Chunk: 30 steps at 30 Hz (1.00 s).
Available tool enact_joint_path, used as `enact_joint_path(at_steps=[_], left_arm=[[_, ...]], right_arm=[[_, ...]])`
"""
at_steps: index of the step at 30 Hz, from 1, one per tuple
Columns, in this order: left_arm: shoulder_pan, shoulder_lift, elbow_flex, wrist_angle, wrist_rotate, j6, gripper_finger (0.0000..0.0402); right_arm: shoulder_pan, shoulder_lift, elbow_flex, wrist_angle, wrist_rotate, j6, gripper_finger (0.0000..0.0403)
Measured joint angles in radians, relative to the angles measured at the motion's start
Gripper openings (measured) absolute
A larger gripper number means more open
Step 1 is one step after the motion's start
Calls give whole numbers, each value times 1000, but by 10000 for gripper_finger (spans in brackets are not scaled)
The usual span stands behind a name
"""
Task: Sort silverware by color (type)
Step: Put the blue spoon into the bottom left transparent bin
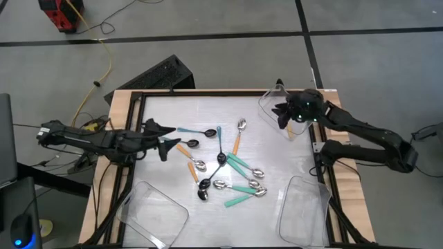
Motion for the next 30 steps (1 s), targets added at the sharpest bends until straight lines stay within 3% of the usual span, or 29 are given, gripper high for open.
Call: enact_joint_path(at_steps=[8,17,30], left_arm=[[77,96,0,-1,220,165,265],[166,223,0,-37,210,283,265],[334,402,0,-59,348,459,265]], right_arm=[[136,-51,15,-4,0,-14,162],[213,-50,15,-5,4,-14,162],[224,-50,15,-5,8,-13,162]])
